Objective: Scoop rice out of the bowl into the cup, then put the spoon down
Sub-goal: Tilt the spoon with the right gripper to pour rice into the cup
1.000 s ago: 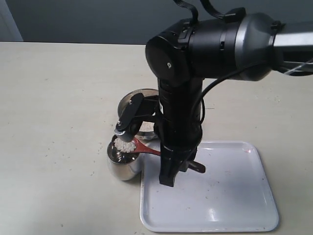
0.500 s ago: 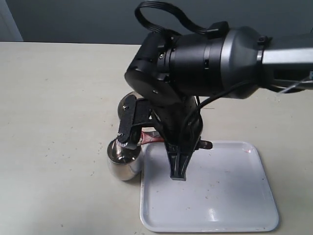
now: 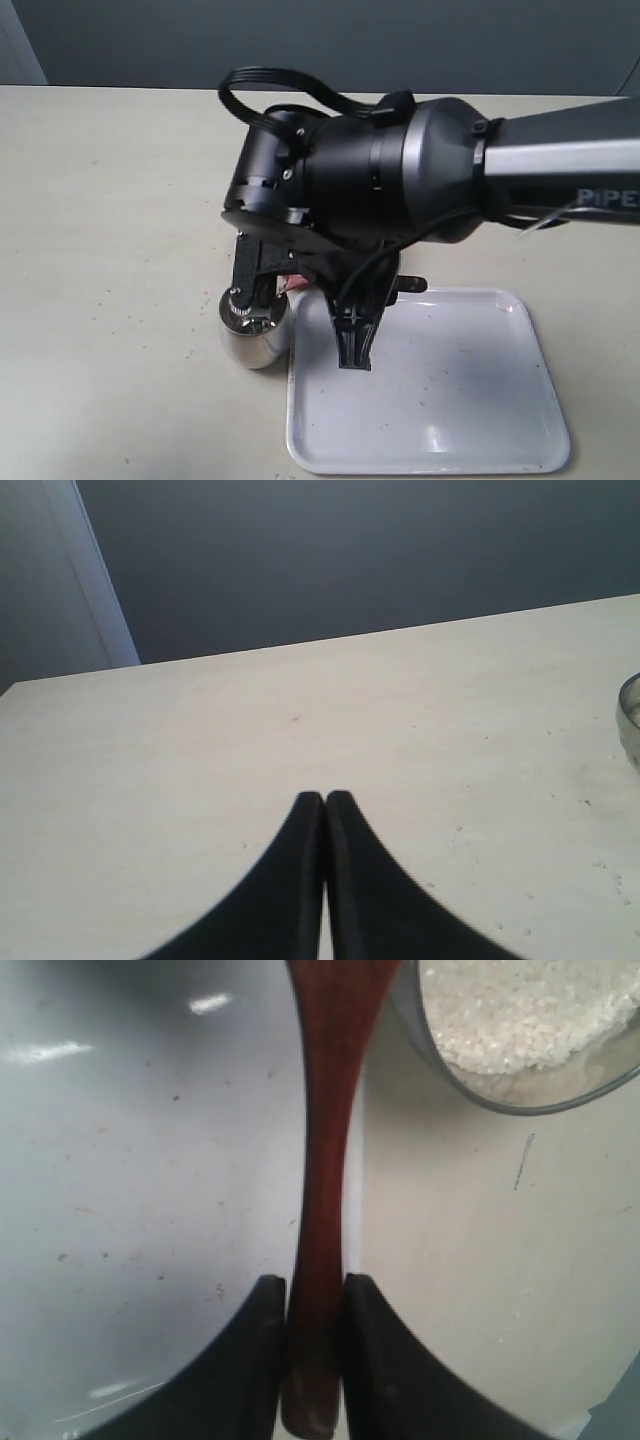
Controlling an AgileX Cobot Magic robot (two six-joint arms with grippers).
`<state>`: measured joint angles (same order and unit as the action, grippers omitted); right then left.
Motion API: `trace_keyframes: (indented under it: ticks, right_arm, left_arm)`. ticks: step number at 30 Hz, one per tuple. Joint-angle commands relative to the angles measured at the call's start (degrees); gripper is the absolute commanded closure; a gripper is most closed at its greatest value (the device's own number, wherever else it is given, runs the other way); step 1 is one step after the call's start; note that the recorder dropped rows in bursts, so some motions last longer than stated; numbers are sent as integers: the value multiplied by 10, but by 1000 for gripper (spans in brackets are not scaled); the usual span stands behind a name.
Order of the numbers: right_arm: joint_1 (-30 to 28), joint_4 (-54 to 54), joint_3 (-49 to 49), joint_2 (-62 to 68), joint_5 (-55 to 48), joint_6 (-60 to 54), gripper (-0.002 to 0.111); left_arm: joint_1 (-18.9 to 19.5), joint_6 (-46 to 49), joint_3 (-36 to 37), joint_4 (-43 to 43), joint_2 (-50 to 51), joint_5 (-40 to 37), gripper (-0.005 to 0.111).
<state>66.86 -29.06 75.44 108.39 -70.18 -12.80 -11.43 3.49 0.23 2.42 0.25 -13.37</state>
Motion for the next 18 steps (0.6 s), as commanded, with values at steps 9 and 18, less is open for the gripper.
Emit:
trace_keyframes:
  ticks: [9,18]
  right_arm:
    - [28,-30,-3,2,10,40,108]
    - [35,-41,-3,2,9,60,108]
  left_arm:
    - [-2,-4,-2,0,-3,1,106]
    - [-2,-4,-2,0,-3,1,106]
